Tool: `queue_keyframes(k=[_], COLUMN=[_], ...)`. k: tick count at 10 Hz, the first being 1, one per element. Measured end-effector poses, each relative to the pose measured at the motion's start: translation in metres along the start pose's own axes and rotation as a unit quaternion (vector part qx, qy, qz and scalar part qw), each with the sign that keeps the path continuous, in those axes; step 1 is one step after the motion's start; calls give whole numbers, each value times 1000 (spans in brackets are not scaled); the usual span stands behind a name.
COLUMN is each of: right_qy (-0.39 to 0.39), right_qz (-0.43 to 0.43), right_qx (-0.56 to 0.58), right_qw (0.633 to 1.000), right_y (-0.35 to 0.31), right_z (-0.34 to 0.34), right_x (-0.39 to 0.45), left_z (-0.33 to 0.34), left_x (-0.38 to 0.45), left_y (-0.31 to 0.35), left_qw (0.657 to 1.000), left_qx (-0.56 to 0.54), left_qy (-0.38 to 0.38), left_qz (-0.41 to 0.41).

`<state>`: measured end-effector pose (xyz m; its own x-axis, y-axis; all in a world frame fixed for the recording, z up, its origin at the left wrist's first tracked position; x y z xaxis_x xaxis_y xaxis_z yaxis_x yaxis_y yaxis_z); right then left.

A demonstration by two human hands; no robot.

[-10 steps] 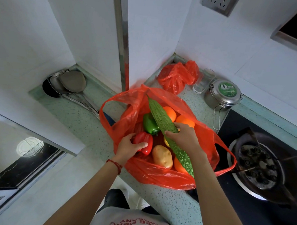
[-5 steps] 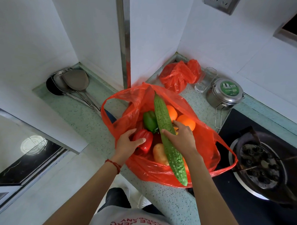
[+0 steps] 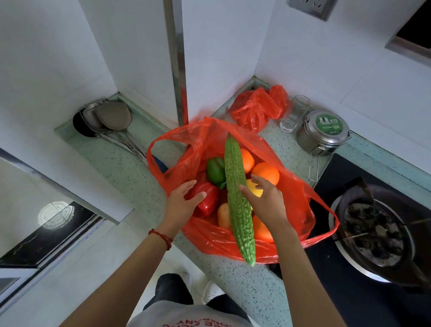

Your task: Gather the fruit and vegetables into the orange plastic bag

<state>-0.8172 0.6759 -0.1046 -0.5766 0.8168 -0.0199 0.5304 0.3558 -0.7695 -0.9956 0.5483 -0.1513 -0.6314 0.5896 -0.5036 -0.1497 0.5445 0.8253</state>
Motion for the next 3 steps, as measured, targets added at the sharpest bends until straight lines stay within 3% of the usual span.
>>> queue_keyframes(k=[3], right_qy=[15], right_qz=[-17], right_qx=[-53], right_qw=[998], right_y=[14], right_z=[-16], right_x=[-30], left_z=[10], left_x=[-27], left_y=[26], left_qw=[981], left_qx=[153], left_qy=[51], left_qz=[108])
Point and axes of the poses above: each hand's wrist, its own x-axis towards the middle knuckle, its own z-axis out of the palm, y = z × x, the point moved 9 cm from there along x, towards the middle knuckle, and after that the axes turned 13 degrees about -z, right-handed, at the moved point
